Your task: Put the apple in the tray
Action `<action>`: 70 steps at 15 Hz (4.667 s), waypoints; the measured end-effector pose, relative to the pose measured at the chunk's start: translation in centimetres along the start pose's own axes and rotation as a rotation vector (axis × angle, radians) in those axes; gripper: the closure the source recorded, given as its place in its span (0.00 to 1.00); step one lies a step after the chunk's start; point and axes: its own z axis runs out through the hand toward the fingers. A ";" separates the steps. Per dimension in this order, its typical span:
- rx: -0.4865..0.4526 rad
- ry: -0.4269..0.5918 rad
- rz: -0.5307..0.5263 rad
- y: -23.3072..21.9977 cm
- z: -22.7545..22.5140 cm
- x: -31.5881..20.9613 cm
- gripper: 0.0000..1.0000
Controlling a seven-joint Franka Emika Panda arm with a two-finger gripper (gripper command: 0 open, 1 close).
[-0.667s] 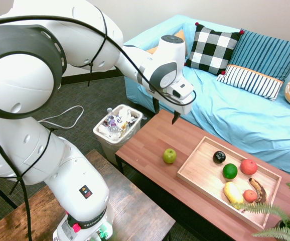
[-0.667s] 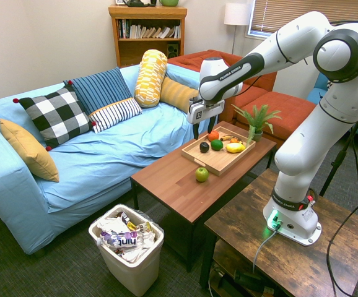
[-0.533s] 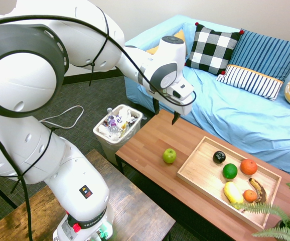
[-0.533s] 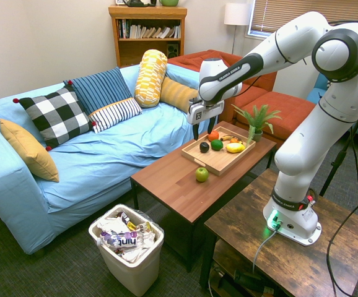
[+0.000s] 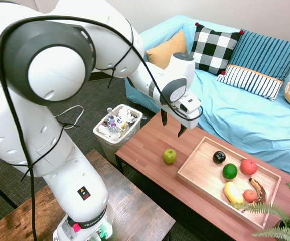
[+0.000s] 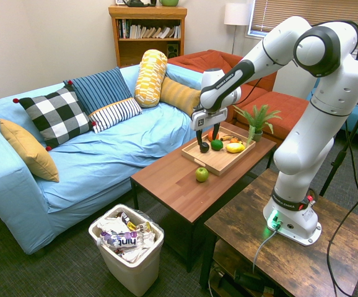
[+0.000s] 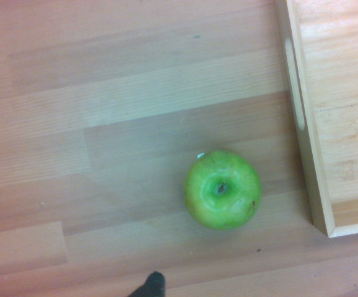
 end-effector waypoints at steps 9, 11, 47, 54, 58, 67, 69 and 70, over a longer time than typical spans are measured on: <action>-0.021 -0.057 0.073 -1.7 10.8 2.2 0.00; -0.012 -0.072 0.082 -2.1 12.0 2.5 0.00; 0.008 -0.122 0.132 -3.3 15.7 5.6 1.00; 0.112 -0.068 0.241 4.5 7.3 14.9 1.00; 0.119 -0.054 0.310 9.1 7.9 18.9 1.00; 0.054 -0.073 0.340 9.6 13.8 22.4 1.00; 0.039 -0.082 0.336 9.3 15.1 22.4 1.00; 0.033 -0.084 0.334 9.1 15.8 22.3 1.00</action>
